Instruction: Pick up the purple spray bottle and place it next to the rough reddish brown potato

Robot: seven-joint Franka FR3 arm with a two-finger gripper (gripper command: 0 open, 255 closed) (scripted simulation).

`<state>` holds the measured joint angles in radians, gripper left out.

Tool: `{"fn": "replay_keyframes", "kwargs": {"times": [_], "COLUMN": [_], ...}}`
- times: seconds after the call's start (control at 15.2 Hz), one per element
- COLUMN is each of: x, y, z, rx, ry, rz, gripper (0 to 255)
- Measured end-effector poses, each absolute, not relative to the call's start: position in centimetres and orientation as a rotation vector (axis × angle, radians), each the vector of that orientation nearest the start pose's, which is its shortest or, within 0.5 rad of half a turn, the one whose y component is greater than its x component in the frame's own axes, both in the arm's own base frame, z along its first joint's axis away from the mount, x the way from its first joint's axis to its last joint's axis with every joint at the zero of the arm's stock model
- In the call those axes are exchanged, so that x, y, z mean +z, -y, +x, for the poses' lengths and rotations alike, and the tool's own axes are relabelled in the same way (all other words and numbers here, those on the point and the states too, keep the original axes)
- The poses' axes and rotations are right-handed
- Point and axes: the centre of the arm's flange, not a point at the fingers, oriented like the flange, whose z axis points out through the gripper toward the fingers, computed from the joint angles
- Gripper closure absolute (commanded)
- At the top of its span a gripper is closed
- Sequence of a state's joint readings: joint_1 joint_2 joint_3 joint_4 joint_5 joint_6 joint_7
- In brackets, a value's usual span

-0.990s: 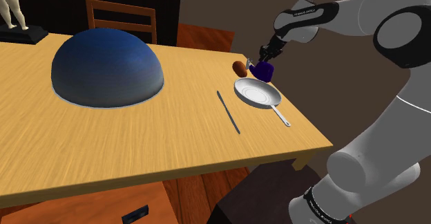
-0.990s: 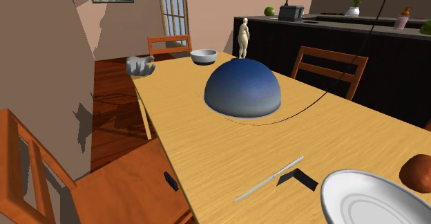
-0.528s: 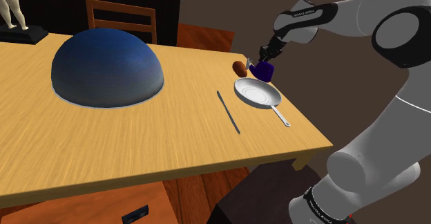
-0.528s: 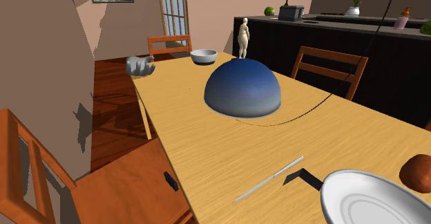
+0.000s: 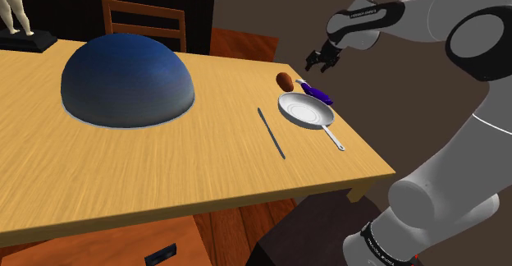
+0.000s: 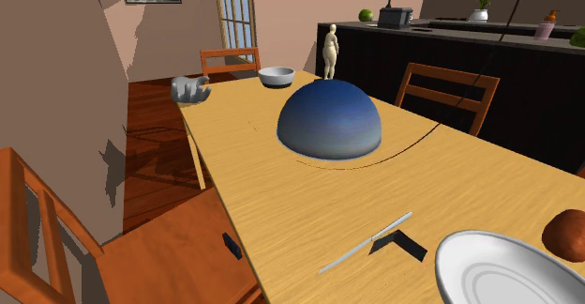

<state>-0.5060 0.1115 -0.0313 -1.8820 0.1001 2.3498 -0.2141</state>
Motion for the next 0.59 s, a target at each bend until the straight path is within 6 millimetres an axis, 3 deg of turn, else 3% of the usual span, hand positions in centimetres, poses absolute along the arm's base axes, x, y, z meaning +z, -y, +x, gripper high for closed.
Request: {"fn": "replay_keyframes", "kwargs": {"times": [0.2,0.59], "x": [51.3,51.9], "y": [31.3,31.2], "z": [52.4,52.2], "rx": [-0.574,-0.573], "ry": [-0.594,-0.594], "rz": [-3.09,-3.09], "gripper": [0,0]}}
